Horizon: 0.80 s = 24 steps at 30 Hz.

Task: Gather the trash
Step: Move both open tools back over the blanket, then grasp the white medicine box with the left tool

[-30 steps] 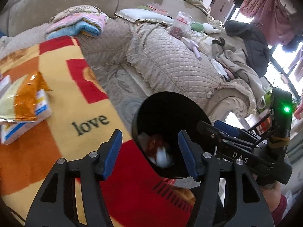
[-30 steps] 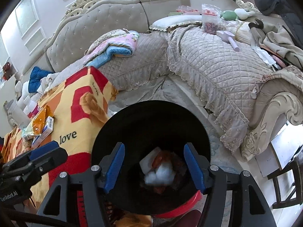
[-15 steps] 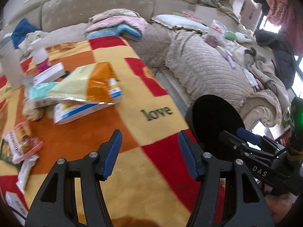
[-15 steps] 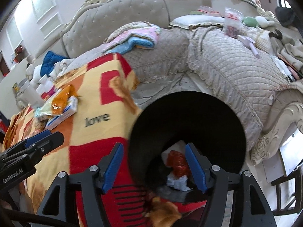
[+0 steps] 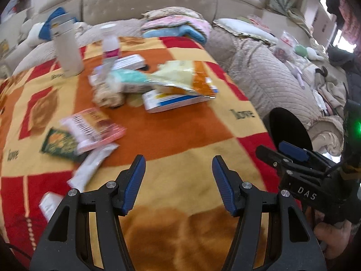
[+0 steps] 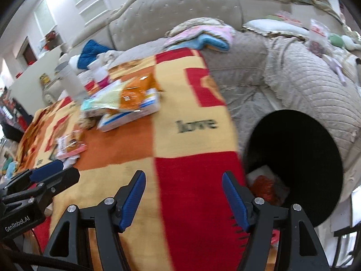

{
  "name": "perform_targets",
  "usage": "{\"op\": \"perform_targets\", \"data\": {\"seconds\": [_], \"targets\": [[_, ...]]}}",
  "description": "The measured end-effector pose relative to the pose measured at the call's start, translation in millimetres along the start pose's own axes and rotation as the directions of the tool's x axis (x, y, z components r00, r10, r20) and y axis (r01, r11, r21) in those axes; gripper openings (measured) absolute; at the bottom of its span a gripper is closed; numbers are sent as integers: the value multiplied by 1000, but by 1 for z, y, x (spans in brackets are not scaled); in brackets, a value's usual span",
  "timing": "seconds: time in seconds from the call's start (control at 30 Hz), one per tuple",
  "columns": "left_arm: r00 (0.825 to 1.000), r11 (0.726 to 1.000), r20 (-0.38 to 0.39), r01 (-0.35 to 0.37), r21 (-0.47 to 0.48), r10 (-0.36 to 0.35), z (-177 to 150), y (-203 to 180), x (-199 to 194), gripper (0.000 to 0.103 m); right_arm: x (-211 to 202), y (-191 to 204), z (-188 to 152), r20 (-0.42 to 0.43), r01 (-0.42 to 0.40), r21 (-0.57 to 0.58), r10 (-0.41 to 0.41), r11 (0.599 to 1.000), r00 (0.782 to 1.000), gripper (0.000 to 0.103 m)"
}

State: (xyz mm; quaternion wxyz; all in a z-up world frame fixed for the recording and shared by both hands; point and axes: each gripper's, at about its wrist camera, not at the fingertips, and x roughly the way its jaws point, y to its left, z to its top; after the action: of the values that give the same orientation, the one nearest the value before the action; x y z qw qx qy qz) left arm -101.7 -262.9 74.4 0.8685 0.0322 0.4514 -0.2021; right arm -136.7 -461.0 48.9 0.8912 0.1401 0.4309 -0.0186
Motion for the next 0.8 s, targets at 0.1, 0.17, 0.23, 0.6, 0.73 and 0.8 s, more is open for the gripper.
{"op": "perform_targets", "data": {"seconds": [0.1, 0.17, 0.23, 0.6, 0.73, 0.8], "targets": [[999, 999, 0, -32, -39, 32, -9, 25, -14, 60, 7, 22, -1, -22, -48, -21, 48, 999, 999, 68], [998, 995, -17, -54, -83, 53, -17, 46, -23, 60, 11, 36, -2, -32, -64, -48, 63, 997, 998, 69], [996, 988, -30, -89, -130, 86, -28, 67, -32, 60, 14, 50, -4, -42, -78, -74, 75, 994, 996, 69], [986, 930, -117, -152, -336, 119, -66, 137, -22, 60, 26, 96, -11, -93, -141, -144, 129, 979, 987, 70], [989, 939, -112, -123, -322, 91, -67, 138, -10, 58, 31, 109, -14, -112, -155, -168, 137, 973, 984, 70], [992, 949, -103, -107, -298, 80, -66, 141, -10, 38, 33, 115, -14, -119, -164, -175, 145, 971, 982, 70]]}}
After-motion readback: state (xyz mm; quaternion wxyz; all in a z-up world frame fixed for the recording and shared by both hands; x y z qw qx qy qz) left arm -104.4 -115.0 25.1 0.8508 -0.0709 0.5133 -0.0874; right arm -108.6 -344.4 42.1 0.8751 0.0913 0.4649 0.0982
